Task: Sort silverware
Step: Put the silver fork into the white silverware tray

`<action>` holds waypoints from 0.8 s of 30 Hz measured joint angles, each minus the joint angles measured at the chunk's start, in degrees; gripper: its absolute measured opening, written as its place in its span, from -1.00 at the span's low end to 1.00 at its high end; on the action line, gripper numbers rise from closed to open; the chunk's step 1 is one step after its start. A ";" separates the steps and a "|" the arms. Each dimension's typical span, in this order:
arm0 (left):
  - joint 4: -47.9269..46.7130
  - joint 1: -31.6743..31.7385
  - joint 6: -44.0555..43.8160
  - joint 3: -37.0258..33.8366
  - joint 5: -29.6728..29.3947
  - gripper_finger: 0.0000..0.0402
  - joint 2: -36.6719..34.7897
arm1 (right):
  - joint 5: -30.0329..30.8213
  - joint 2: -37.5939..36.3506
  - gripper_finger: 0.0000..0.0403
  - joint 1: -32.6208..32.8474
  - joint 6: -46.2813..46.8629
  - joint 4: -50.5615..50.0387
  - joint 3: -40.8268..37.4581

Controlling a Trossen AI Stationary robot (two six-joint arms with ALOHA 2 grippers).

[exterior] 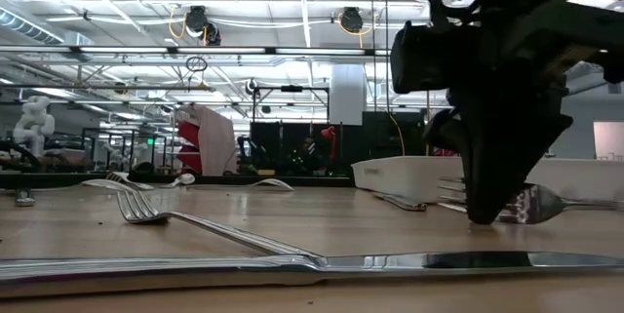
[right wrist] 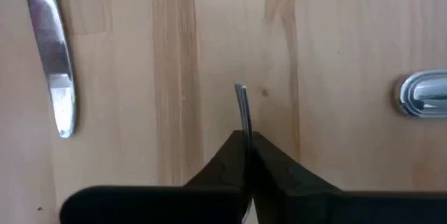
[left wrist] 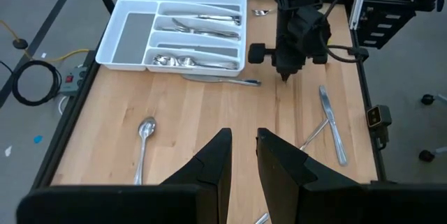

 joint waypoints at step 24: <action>0.02 0.02 5.97 0.00 -3.88 -0.64 -0.02 | -0.76 -61.51 -1.00 -38.47 6.72 15.38 -34.80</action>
